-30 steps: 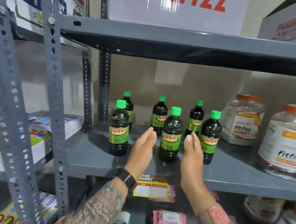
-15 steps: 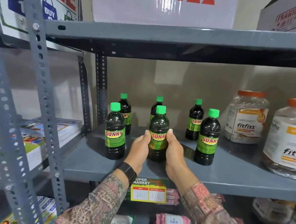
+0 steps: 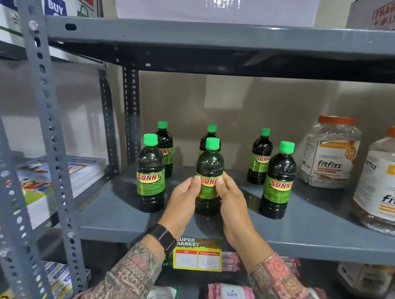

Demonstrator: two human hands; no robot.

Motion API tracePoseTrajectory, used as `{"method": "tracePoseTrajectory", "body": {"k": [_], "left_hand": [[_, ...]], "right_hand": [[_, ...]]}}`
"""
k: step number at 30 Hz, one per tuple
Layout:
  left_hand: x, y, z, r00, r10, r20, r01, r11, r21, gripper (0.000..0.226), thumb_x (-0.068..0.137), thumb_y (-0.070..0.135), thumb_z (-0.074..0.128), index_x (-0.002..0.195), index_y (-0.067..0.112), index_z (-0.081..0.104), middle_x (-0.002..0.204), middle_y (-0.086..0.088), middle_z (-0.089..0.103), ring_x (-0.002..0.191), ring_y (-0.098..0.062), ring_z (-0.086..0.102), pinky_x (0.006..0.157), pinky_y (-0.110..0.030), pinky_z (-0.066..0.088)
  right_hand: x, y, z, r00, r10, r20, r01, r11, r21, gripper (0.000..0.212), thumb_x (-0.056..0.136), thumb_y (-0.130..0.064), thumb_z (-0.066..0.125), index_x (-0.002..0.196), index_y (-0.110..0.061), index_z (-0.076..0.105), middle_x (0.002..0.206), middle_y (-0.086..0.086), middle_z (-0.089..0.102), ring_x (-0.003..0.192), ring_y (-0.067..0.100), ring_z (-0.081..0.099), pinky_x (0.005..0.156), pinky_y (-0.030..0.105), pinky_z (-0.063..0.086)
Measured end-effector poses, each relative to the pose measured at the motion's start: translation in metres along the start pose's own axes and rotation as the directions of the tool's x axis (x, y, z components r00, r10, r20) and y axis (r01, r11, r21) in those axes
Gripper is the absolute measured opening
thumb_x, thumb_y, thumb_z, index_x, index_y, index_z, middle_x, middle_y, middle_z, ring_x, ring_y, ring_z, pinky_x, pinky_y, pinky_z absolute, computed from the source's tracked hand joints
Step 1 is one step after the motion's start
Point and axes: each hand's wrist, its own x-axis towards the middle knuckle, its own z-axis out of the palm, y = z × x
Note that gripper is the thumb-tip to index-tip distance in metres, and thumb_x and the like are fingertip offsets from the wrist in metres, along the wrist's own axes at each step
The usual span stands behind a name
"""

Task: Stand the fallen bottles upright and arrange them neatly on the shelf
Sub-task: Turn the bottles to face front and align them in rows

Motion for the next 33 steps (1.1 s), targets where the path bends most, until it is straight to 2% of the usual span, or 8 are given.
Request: {"method": "tracePoseTrajectory", "body": {"k": [13,16,18,21,24,26,29,33], "left_hand": [[0.002,0.003,0.0,0.999,-0.014,-0.049,0.015,1.0,0.02,0.031,0.104,0.033,0.051,0.129,0.023,0.067,0.122,0.002,0.076,0.12,-0.016,0.068,0.112,-0.046,0.048],[-0.004,0.006,-0.001,0.998,-0.037,-0.041,0.036,0.999,-0.017,0.033,0.105,0.034,0.05,0.132,0.022,0.065,0.127,0.001,0.073,0.123,-0.016,0.066,0.114,-0.044,0.046],[-0.014,0.007,-0.004,0.994,-0.034,-0.106,0.032,0.999,-0.025,0.038,0.104,0.034,0.052,0.14,0.025,0.059,0.138,0.007,0.065,0.129,-0.012,0.059,0.117,-0.04,0.04],[-0.042,0.008,-0.005,0.955,0.111,-0.275,-0.111,0.994,0.015,0.033,0.102,0.023,0.057,0.134,0.029,0.063,0.132,0.016,0.065,0.123,-0.001,0.059,0.11,-0.031,0.044],[-0.07,0.006,0.009,0.866,0.326,-0.378,-0.264,0.942,0.207,0.029,0.098,0.016,0.059,0.119,0.033,0.07,0.121,0.017,0.07,0.109,0.0,0.064,0.095,-0.027,0.048],[-0.076,0.004,0.023,0.854,0.404,-0.326,-0.316,0.903,0.29,0.028,0.096,0.013,0.061,0.113,0.034,0.071,0.118,0.014,0.071,0.108,-0.01,0.067,0.092,-0.029,0.05],[-0.068,0.005,0.058,0.94,0.334,-0.067,-0.293,0.893,0.342,0.027,0.096,0.018,0.062,0.116,0.033,0.071,0.119,0.017,0.072,0.111,0.0,0.066,0.095,-0.021,0.05],[-0.034,0.008,0.109,0.987,0.062,0.15,-0.096,0.968,0.231,0.045,0.101,0.029,0.058,0.146,0.024,0.051,0.138,0.009,0.06,0.122,-0.001,0.058,0.107,-0.022,0.042]], "right_hand": [[-0.003,-0.009,0.004,1.0,0.023,-0.01,-0.024,0.999,-0.028,0.029,0.11,-0.021,0.046,0.111,-0.039,0.069,0.105,-0.022,0.076,0.093,-0.008,0.071,0.078,0.017,0.051],[-0.007,-0.009,-0.004,0.998,0.062,0.002,-0.062,0.998,-0.001,0.029,0.108,-0.023,0.05,0.132,-0.03,0.065,0.124,-0.01,0.074,0.111,0.004,0.069,0.099,0.029,0.052],[-0.014,-0.01,-0.017,0.998,0.062,0.017,-0.061,0.998,-0.027,0.037,0.108,-0.024,0.052,0.144,-0.026,0.057,0.133,-0.01,0.066,0.114,0.0,0.061,0.106,0.03,0.045],[-0.034,-0.013,-0.042,0.999,0.051,0.017,-0.051,0.998,-0.043,0.036,0.105,-0.021,0.058,0.141,-0.027,0.06,0.138,-0.007,0.063,0.12,0.005,0.061,0.11,0.032,0.045],[-0.057,-0.019,-0.072,0.997,-0.028,-0.077,0.031,0.999,0.034,0.027,0.1,-0.011,0.064,0.124,-0.02,0.071,0.122,0.004,0.075,0.116,0.018,0.071,0.101,0.036,0.057],[-0.063,-0.024,-0.091,0.963,-0.122,-0.242,0.144,0.987,0.076,0.022,0.098,-0.004,0.064,0.117,-0.011,0.072,0.113,0.009,0.077,0.106,0.021,0.074,0.092,0.036,0.062],[-0.053,-0.029,-0.12,0.857,-0.201,-0.475,0.26,0.964,0.062,0.017,0.099,-0.003,0.063,0.109,-0.014,0.07,0.107,0.008,0.072,0.104,0.021,0.069,0.091,0.036,0.061],[-0.02,-0.028,-0.149,0.871,-0.124,-0.475,0.138,0.99,-0.004,0.028,0.103,-0.022,0.061,0.13,-0.025,0.063,0.123,-0.005,0.066,0.118,0.015,0.062,0.107,0.041,0.05]]}}
